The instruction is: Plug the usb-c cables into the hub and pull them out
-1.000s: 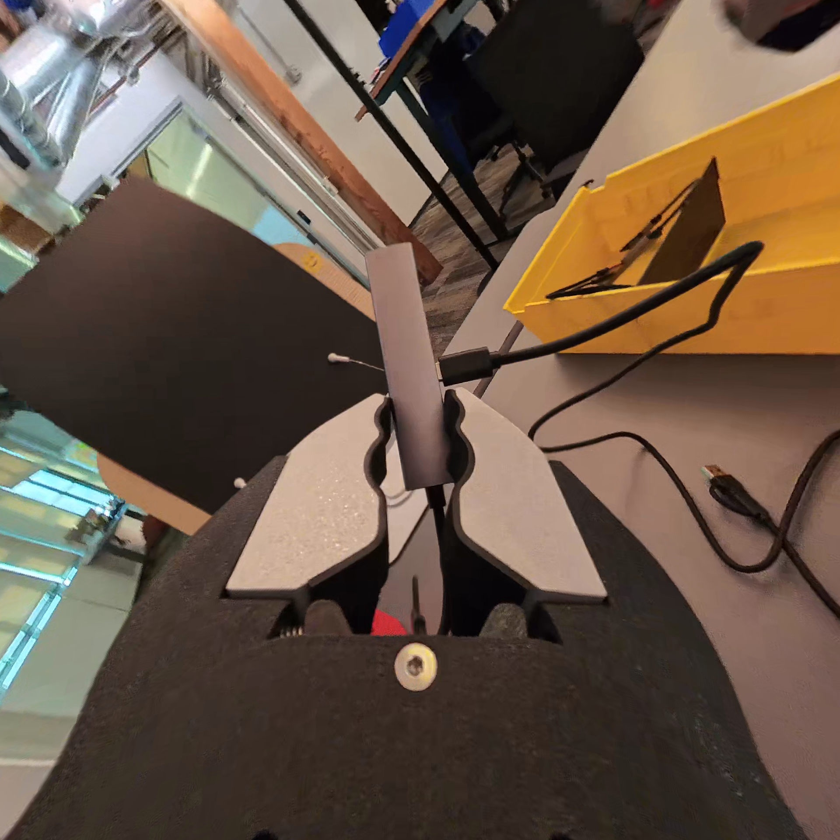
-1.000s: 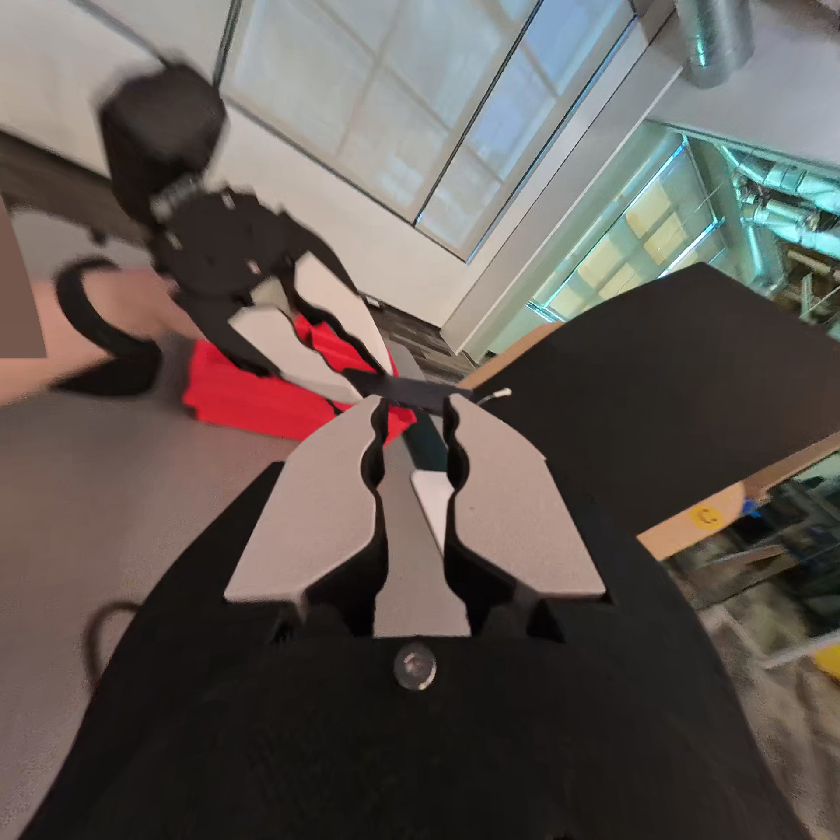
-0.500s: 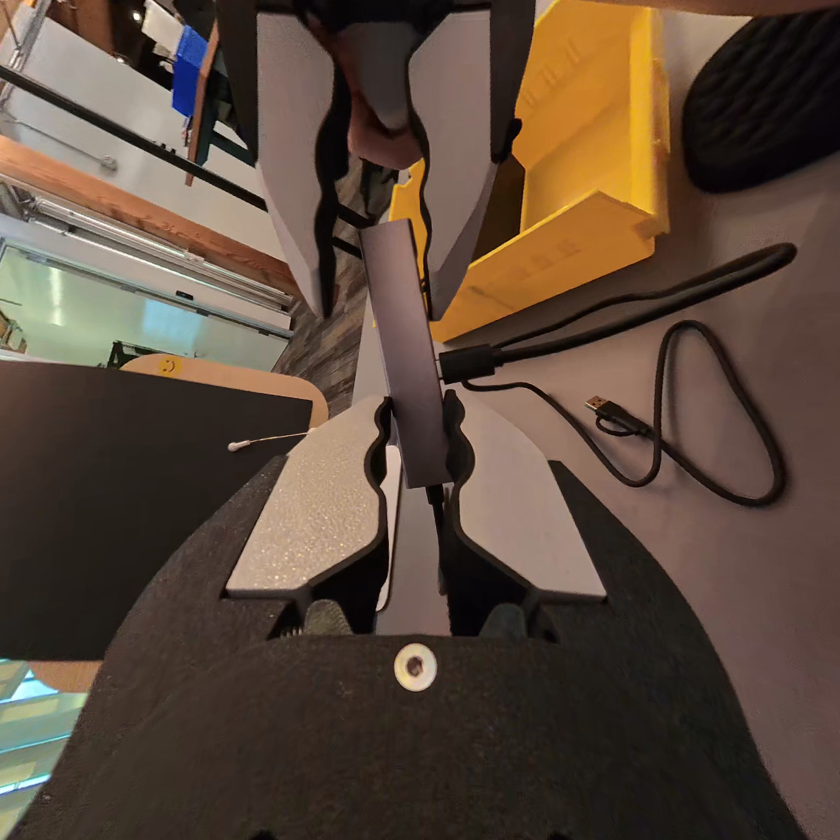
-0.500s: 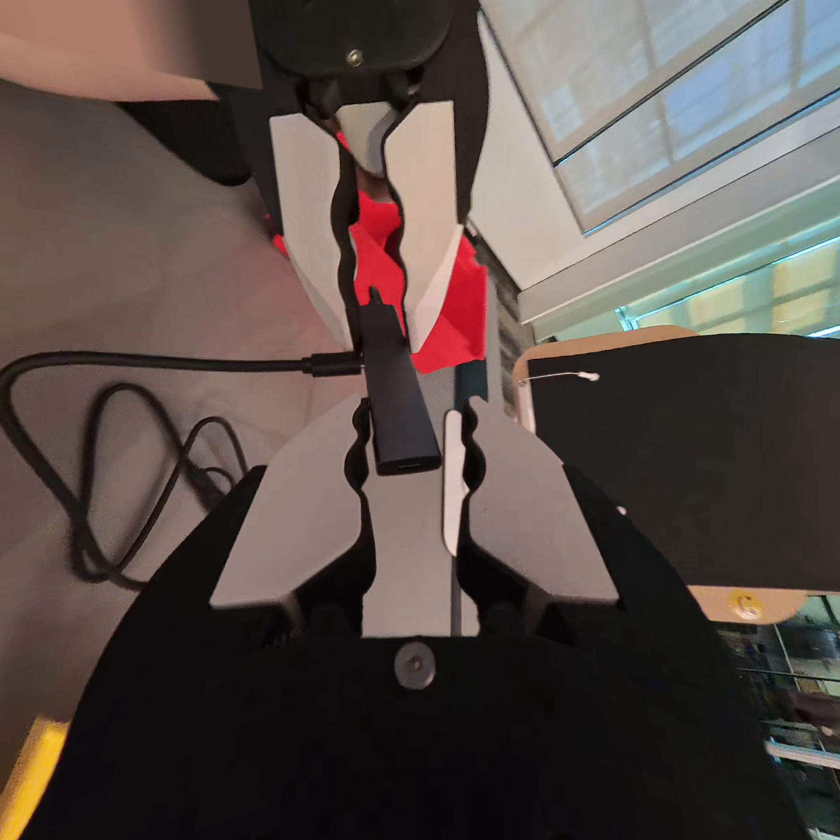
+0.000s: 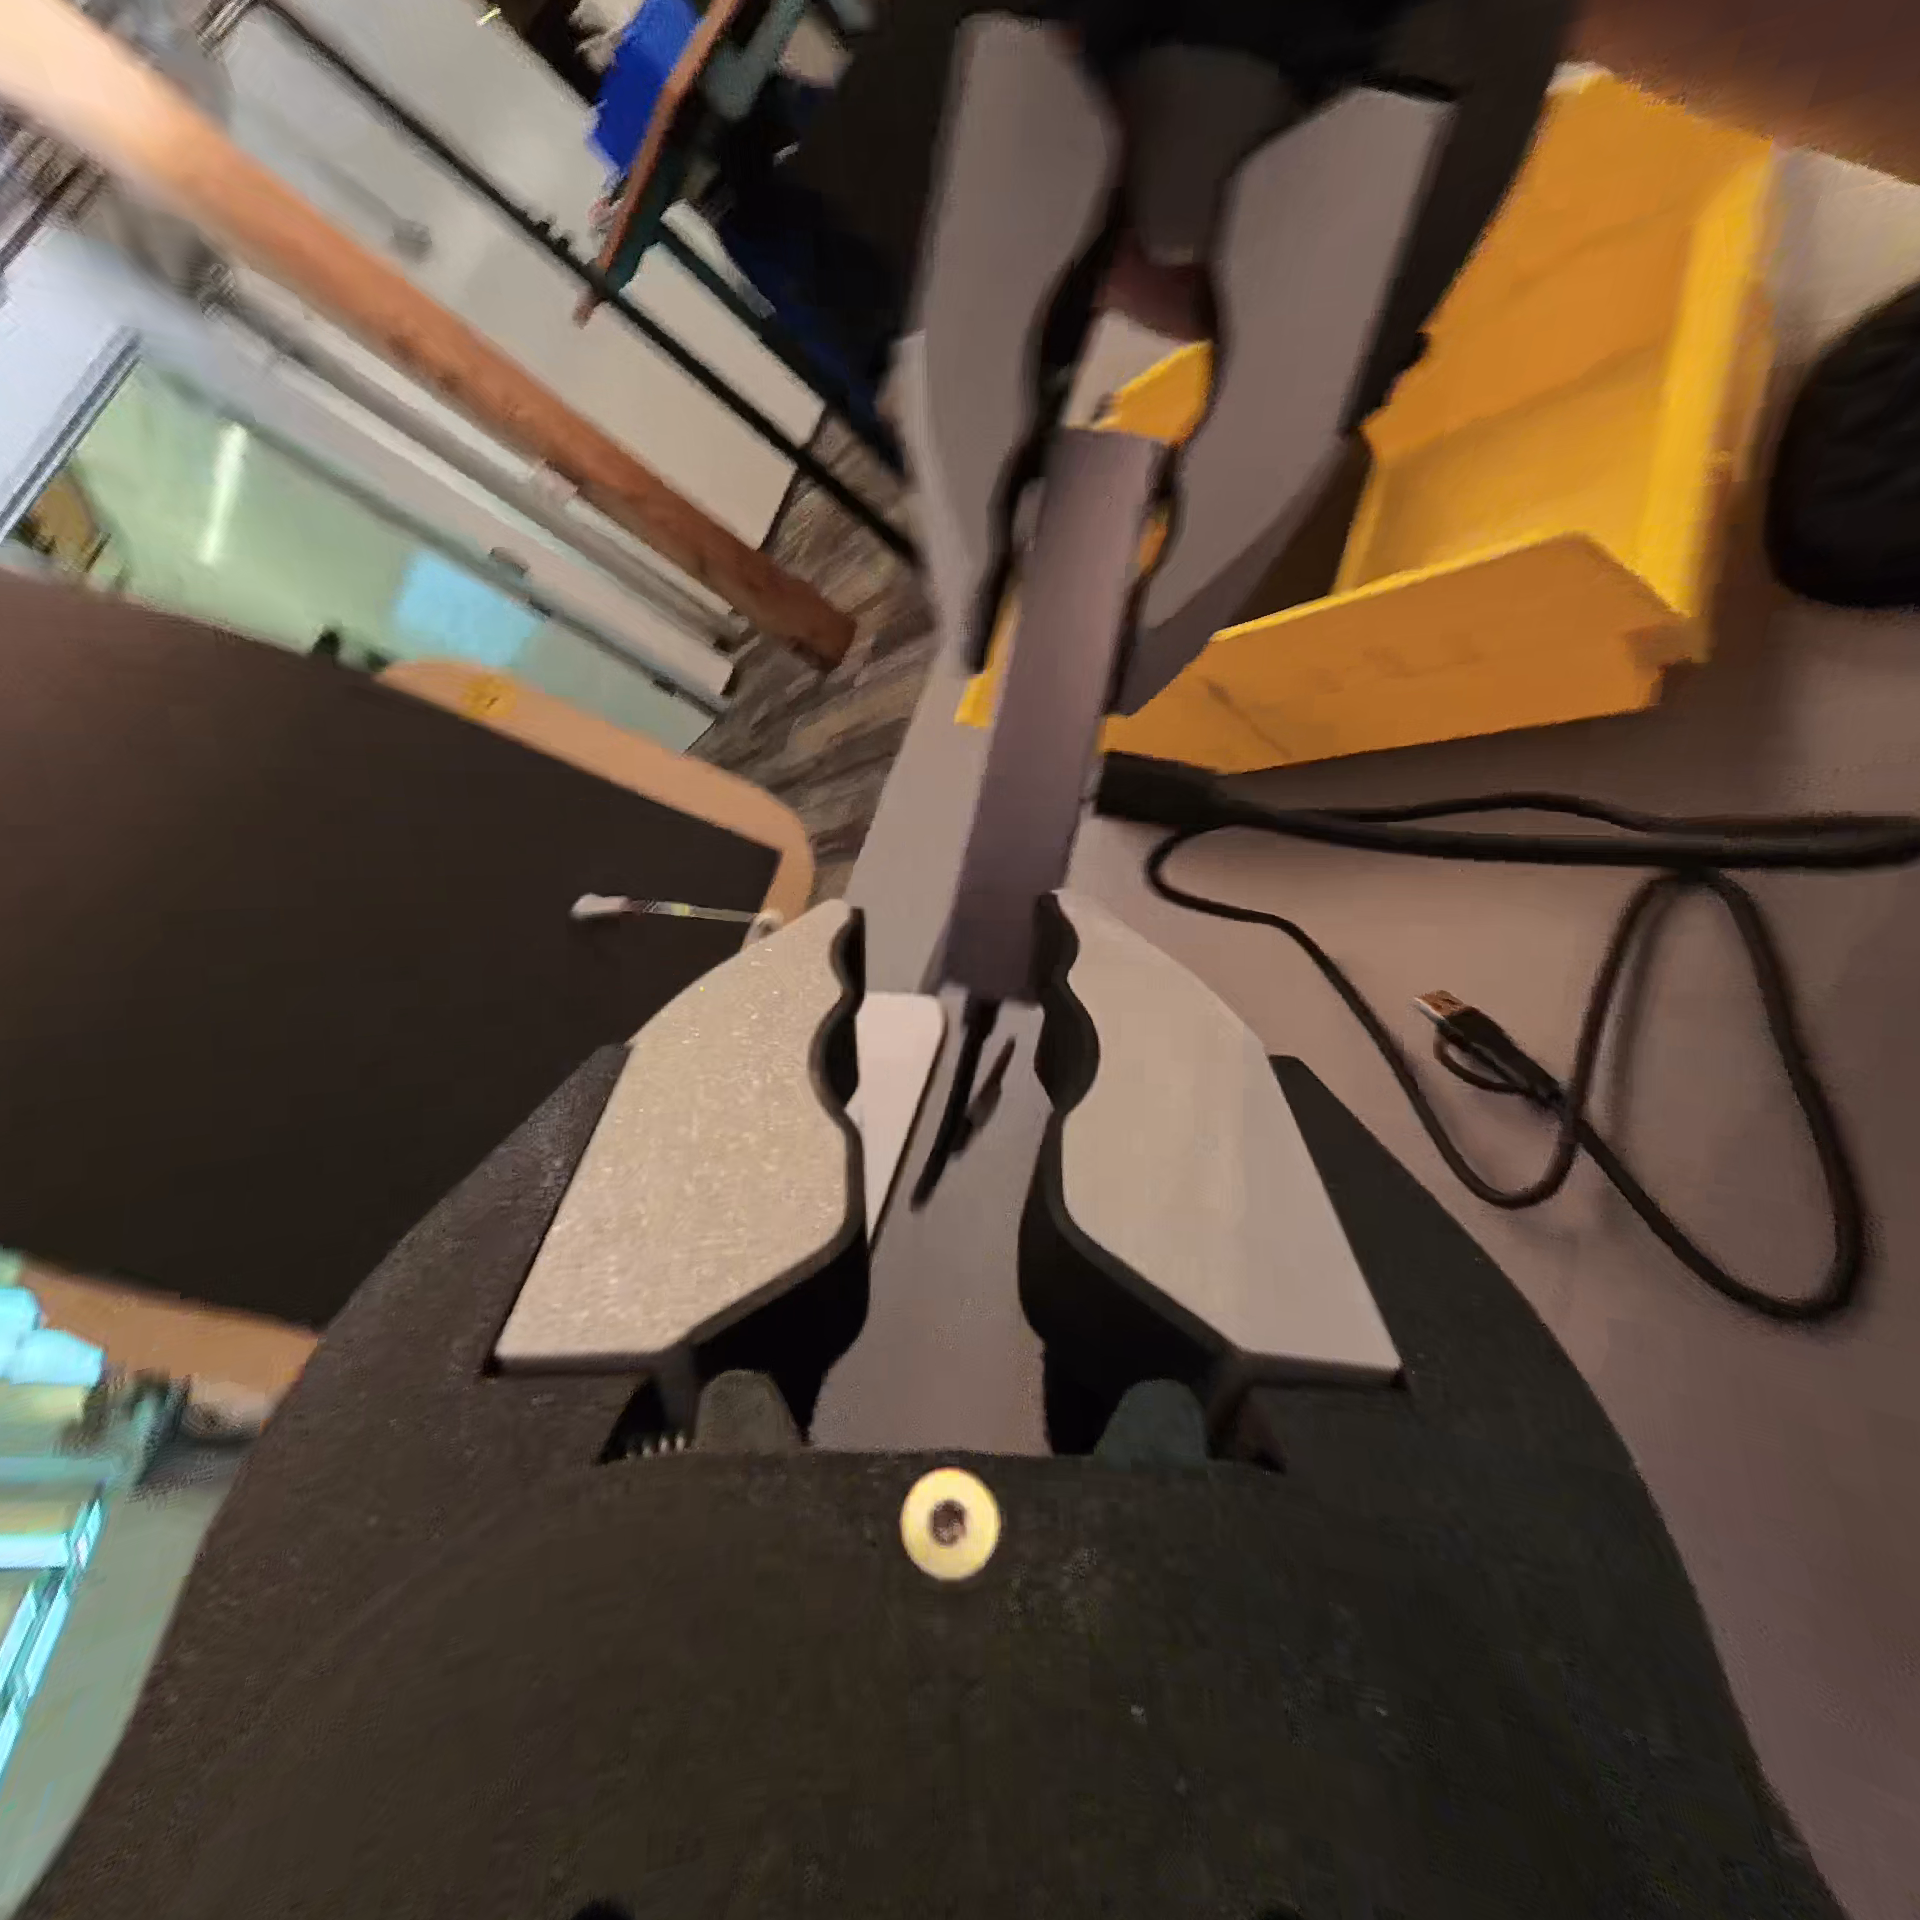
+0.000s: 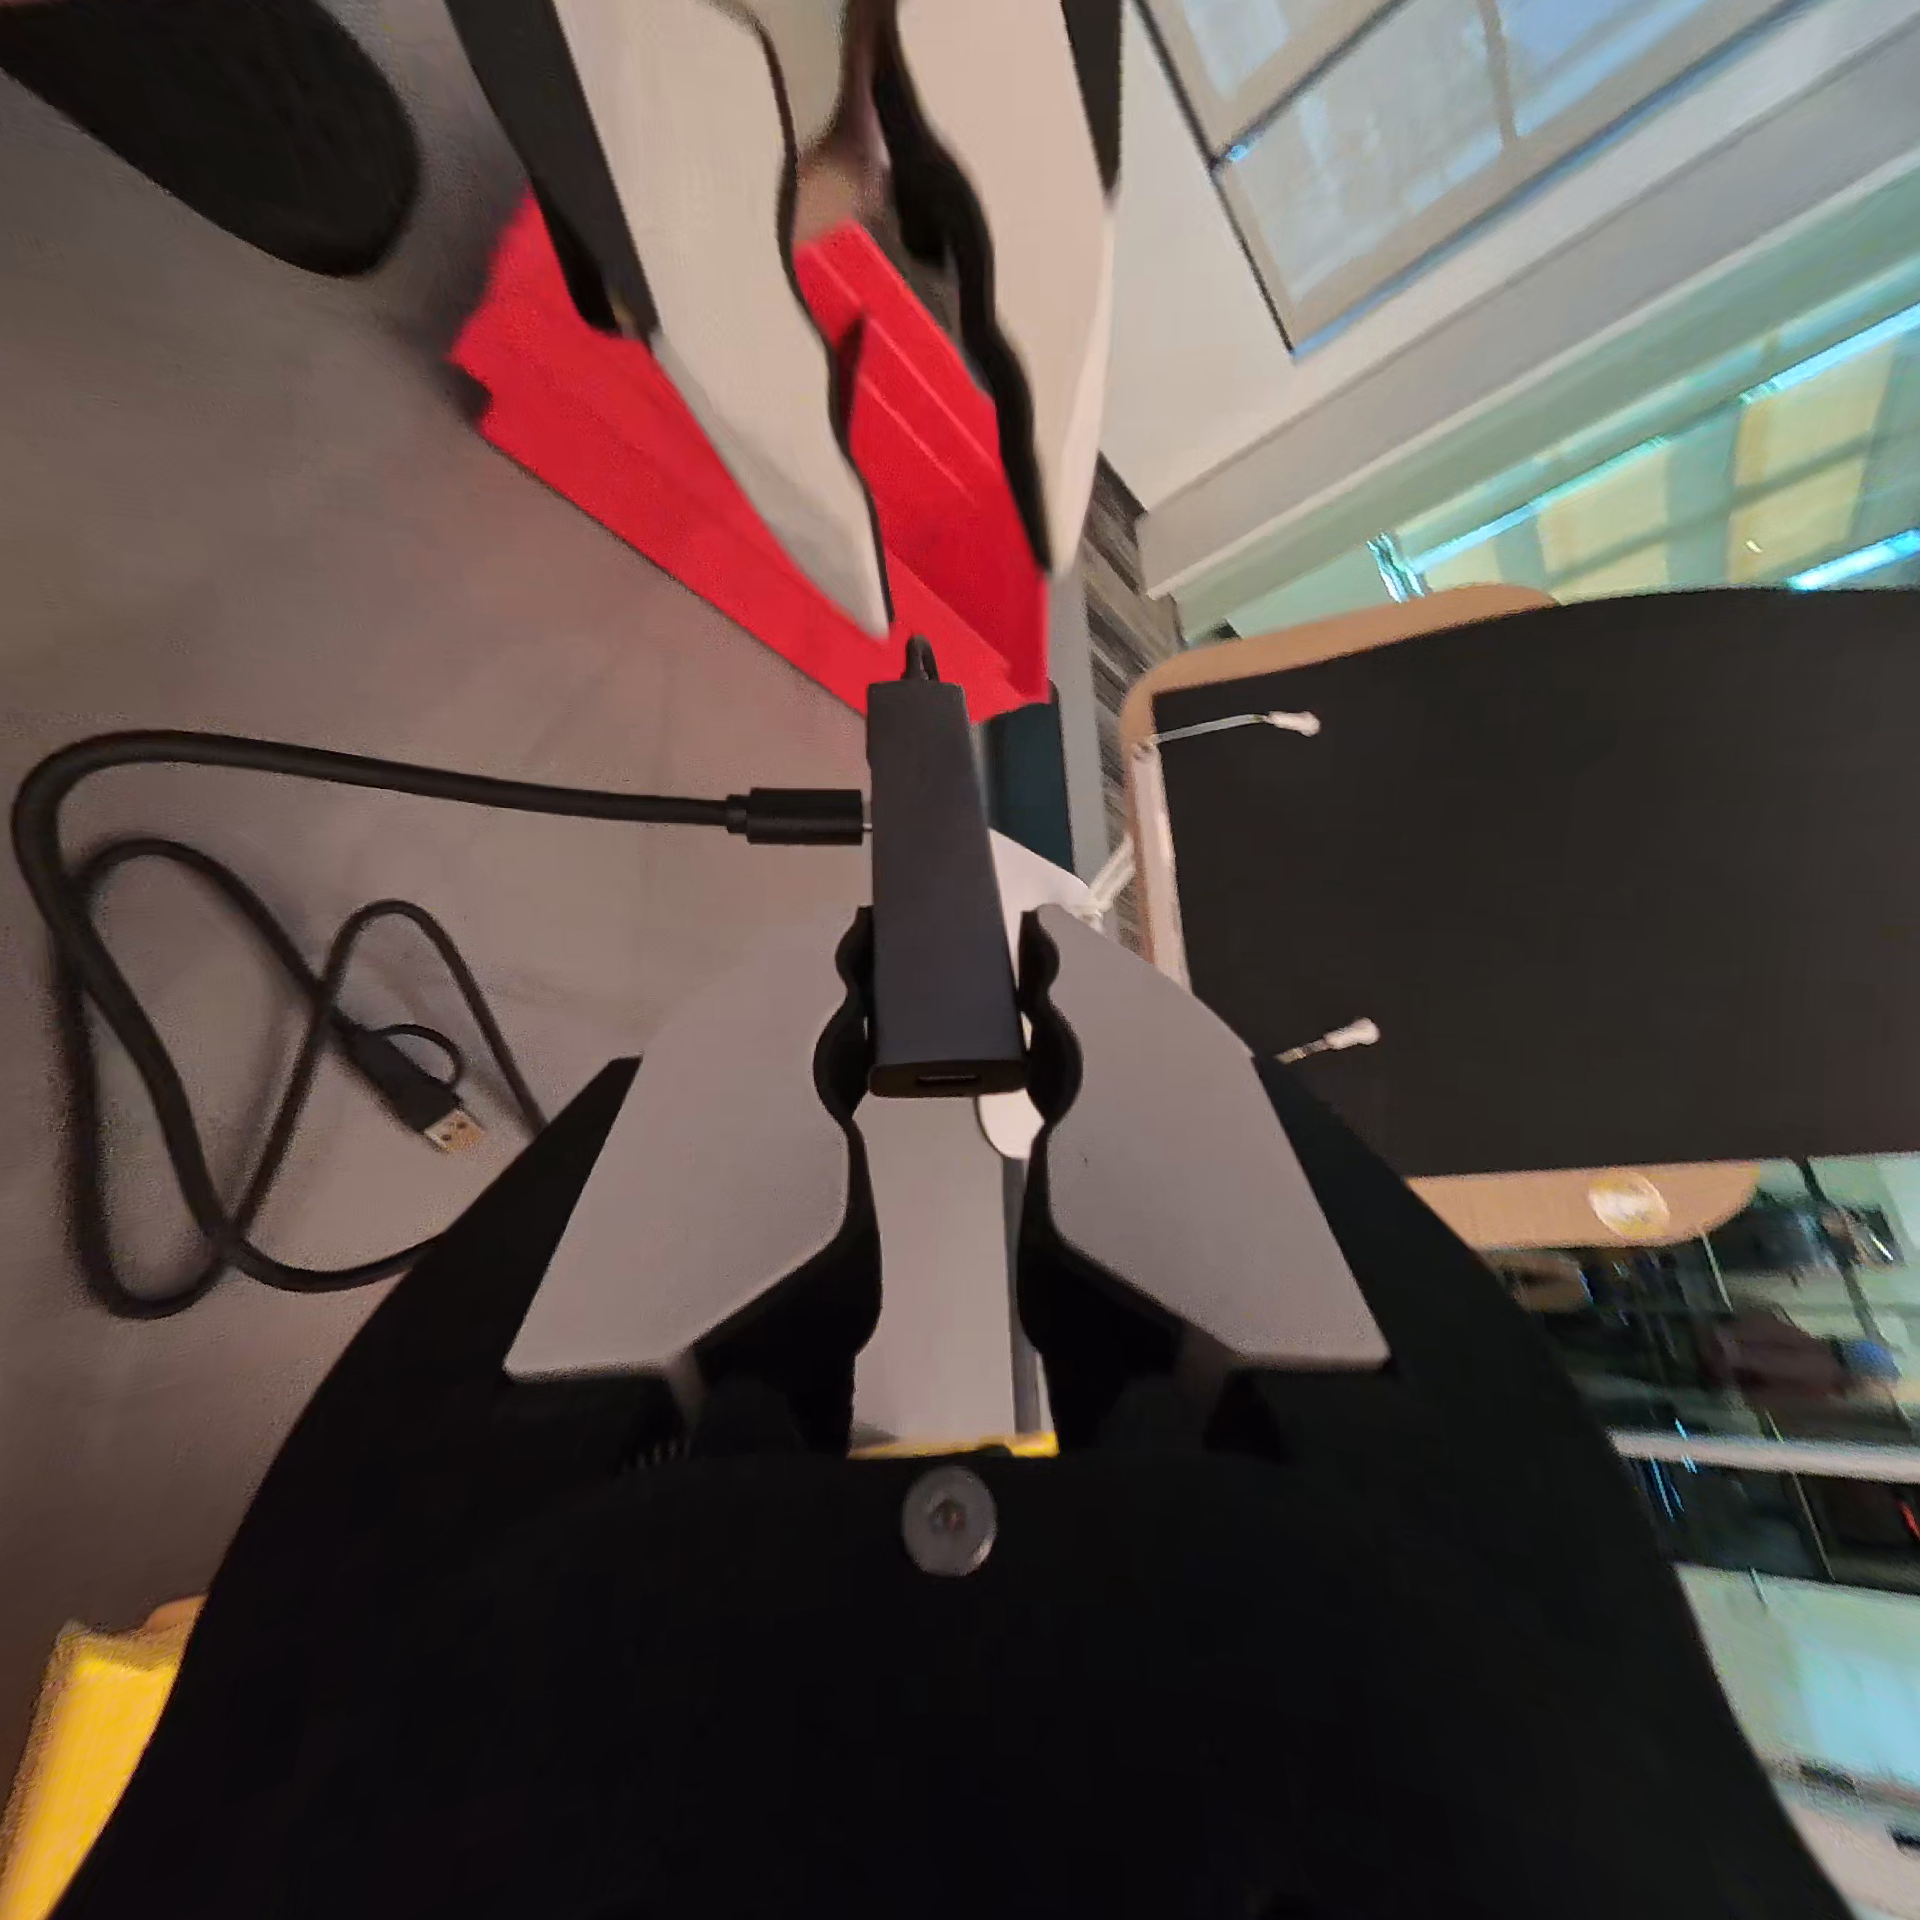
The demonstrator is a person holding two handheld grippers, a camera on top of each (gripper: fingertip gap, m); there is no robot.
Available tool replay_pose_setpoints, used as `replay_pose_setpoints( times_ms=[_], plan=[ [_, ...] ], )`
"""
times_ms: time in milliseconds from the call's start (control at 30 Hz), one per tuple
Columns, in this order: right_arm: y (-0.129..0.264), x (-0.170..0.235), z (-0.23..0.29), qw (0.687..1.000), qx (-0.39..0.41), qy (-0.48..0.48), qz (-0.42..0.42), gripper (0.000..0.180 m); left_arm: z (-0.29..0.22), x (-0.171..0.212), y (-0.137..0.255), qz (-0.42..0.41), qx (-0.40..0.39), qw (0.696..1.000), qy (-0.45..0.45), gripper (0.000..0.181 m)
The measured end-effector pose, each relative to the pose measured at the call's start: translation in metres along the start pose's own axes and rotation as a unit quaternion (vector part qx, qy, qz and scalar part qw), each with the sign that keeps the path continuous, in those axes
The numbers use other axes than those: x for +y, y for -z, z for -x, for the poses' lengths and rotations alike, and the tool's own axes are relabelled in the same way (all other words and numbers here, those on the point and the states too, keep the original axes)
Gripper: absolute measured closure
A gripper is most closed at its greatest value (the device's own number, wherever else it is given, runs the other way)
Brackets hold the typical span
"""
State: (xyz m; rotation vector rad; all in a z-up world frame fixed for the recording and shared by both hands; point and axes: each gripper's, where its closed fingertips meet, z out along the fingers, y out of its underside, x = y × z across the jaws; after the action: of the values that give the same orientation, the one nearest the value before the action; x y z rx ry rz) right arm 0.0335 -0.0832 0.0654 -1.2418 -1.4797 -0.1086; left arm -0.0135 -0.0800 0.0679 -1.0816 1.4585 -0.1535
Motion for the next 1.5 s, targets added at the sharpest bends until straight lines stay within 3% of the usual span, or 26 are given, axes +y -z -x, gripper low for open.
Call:
replay_pose_setpoints(
  times_ms=[67, 133, 233, 567, 833, 933, 1133, 1233, 1333, 1400, 1500],
  plan=[
    [0.004, 0.007, -0.013, 0.999, 0.028, -0.014, 0.008, 0.152, 0.022, 0.000, 0.014, -0.014, -0.036, 0.998, 0.048, 0.141],
    [0.010, 0.010, -0.025, 0.998, 0.054, -0.032, 0.003, 0.152, 0.029, 0.000, 0.029, -0.026, -0.025, 0.995, 0.098, 0.143],
    [0.018, 0.011, -0.038, 0.995, 0.085, -0.049, -0.013, 0.153, -0.006, 0.007, 0.039, -0.004, 0.115, 0.980, 0.161, 0.145],
    [0.056, -0.002, -0.079, 0.974, 0.214, -0.062, -0.051, 0.152, -0.064, 0.059, 0.003, 0.140, 0.221, 0.958, 0.118, 0.142],
    [0.068, -0.005, -0.086, 0.969, 0.231, -0.060, -0.060, 0.153, -0.105, 0.089, -0.018, 0.205, 0.291, 0.923, 0.144, 0.138],
    [0.070, -0.005, -0.087, 0.969, 0.233, -0.060, -0.061, 0.153, -0.116, 0.104, -0.039, 0.234, 0.297, 0.905, 0.193, 0.144],
    [0.074, -0.004, -0.088, 0.968, 0.237, -0.055, -0.061, 0.153, -0.138, 0.136, -0.060, 0.296, 0.339, 0.836, 0.313, 0.147],
    [0.075, -0.003, -0.088, 0.968, 0.235, -0.055, -0.061, 0.153, -0.143, 0.146, -0.063, 0.306, 0.341, 0.830, 0.317, 0.148],
    [0.076, 0.000, -0.089, 0.968, 0.238, -0.053, -0.054, 0.153, -0.151, 0.144, -0.064, 0.305, 0.369, 0.814, 0.330, 0.174],
    [0.079, 0.003, -0.091, 0.967, 0.243, -0.054, -0.051, 0.153, -0.152, 0.144, -0.063, 0.313, 0.383, 0.803, 0.333, 0.176],
    [0.090, 0.008, -0.099, 0.961, 0.263, -0.068, -0.054, 0.153, -0.133, 0.138, -0.063, 0.294, 0.352, 0.830, 0.318, 0.176]
  ],
)
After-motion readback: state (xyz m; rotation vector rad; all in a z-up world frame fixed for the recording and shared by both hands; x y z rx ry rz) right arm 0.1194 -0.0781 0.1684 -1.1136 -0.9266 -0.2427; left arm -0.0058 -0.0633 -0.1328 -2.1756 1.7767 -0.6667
